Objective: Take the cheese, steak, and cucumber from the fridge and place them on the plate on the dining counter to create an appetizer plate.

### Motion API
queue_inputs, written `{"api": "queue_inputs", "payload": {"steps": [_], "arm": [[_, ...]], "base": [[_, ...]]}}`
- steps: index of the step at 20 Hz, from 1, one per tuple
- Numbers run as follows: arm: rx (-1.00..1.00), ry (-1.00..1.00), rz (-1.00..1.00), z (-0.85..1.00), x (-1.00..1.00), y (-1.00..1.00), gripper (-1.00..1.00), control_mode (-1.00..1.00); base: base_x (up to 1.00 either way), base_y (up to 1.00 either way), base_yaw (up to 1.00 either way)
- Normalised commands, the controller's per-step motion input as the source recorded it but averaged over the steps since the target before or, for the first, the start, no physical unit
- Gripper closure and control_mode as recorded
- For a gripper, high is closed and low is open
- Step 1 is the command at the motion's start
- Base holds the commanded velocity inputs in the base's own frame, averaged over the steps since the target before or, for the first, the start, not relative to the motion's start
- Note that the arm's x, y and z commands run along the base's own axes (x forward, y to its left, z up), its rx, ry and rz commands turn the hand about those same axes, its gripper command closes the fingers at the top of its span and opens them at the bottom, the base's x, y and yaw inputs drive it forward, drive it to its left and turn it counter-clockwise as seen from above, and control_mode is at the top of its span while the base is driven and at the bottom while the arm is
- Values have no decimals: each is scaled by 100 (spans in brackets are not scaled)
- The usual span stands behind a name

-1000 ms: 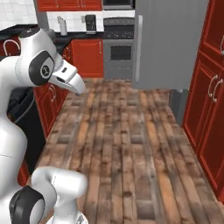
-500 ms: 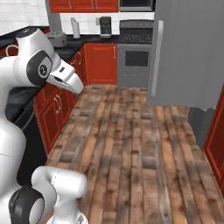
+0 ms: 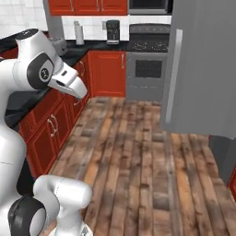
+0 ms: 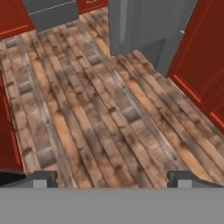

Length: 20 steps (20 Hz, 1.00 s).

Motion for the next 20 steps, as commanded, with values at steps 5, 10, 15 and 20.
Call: {"api": "queue_inputs", "payload": {"steps": [5,10,15,20], "arm": [[0,0,0,0,0,0,-100,100],[0,0,0,0,0,0,-100,100],[0,0,0,0,0,0,-100,100],[0,0,0,0,0,0,-100,100]], "base": [[100,-10,0],[100,-16,-2],[100,-9,-12],[100,-3,-23]]}}
